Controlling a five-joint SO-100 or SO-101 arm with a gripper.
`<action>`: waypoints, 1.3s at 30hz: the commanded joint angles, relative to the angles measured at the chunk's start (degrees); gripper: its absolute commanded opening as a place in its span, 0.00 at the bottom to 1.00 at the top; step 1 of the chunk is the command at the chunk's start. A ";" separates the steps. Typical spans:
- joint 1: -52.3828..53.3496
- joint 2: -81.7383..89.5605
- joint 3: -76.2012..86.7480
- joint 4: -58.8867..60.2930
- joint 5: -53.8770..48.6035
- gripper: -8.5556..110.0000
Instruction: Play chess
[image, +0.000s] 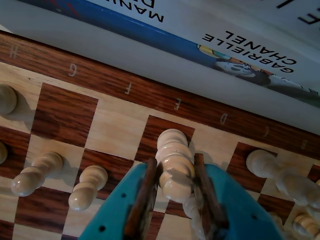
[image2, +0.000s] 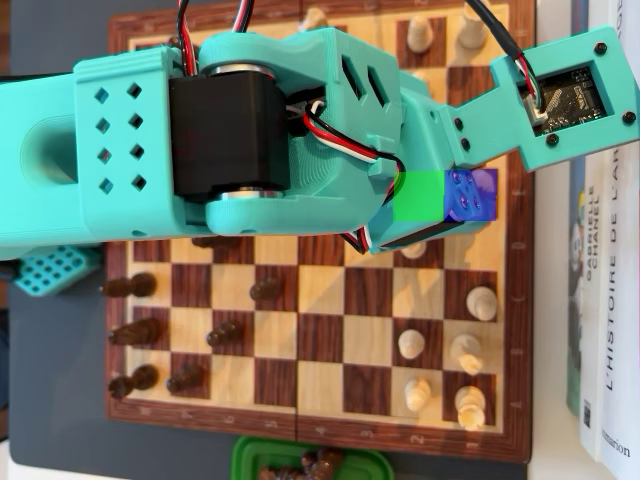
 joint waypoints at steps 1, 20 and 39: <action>0.35 1.41 -0.44 -0.26 -0.26 0.11; 0.00 16.00 11.43 -0.35 0.53 0.11; -2.37 22.59 21.45 -0.88 5.89 0.11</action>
